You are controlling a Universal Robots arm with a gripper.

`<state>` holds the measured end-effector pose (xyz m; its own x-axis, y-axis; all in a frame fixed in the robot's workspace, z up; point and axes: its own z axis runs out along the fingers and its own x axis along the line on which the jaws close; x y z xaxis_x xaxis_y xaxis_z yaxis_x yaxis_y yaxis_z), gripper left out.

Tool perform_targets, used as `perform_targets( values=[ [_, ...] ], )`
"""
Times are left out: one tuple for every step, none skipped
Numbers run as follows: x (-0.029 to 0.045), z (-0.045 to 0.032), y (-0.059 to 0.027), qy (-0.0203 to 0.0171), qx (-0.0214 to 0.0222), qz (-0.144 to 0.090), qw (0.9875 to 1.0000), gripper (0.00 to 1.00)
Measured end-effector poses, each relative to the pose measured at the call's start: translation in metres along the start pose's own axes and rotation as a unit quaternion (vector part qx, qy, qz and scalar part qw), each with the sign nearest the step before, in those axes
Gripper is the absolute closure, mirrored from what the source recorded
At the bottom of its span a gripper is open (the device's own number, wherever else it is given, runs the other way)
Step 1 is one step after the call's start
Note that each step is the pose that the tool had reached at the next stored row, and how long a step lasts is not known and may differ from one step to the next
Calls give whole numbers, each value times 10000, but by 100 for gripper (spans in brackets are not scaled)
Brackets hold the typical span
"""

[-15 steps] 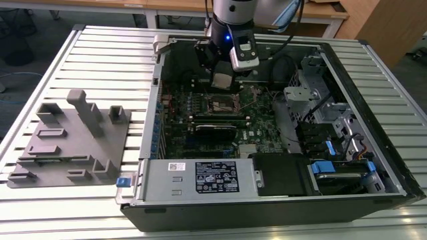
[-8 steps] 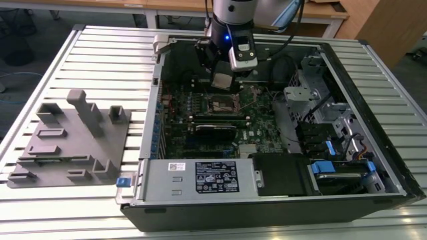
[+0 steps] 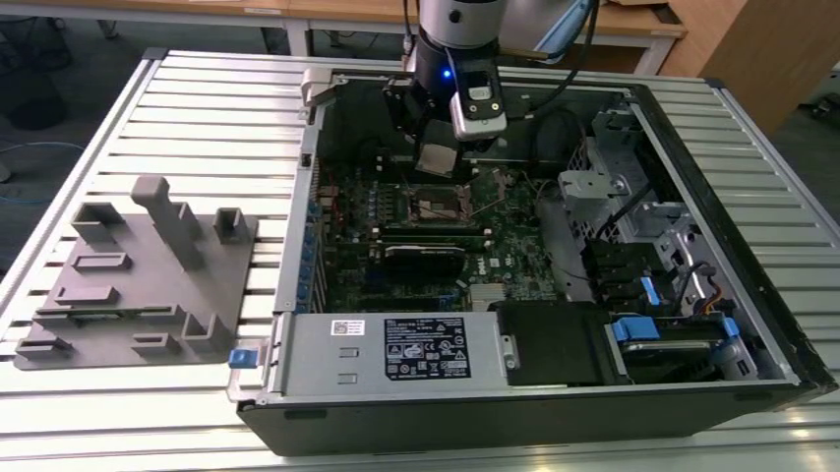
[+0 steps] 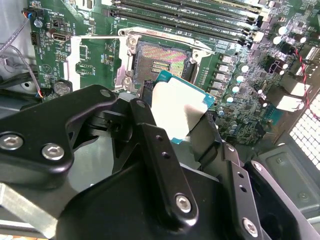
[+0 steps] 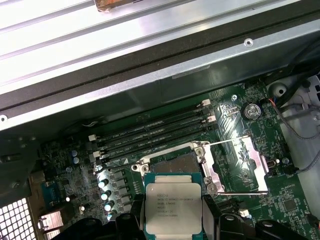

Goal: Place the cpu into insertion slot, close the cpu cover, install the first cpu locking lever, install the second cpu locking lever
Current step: 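Place the cpu into insertion slot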

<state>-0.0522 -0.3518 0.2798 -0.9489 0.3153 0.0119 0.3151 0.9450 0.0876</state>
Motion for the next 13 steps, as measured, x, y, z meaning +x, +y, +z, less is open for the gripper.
perform_targets(
  values=[
    [0,0,0,0,0,0,10000,46],
    [0,0,0,0,0,4,10000,46],
    [0,0,0,-2,0,22,10000,46],
    [0,0,0,-6,-1,67,10000,46],
    [0,1,0,-12,-2,139,9999,46],
    [0,1,0,-19,-2,219,9998,46],
    [0,2,0,-26,-3,299,9996,46],
    [0,2,0,-32,-4,363,9993,46],
    [0,2,0,-32,-4,372,9993,46],
    [0,2,0,-33,-5,373,9993,46],
    [0,2,0,-33,-5,374,9993,46],
    [0,2,0,-33,-4,374,9993,46],
    [0,2,0,-34,-5,384,9993,46]
  ],
)
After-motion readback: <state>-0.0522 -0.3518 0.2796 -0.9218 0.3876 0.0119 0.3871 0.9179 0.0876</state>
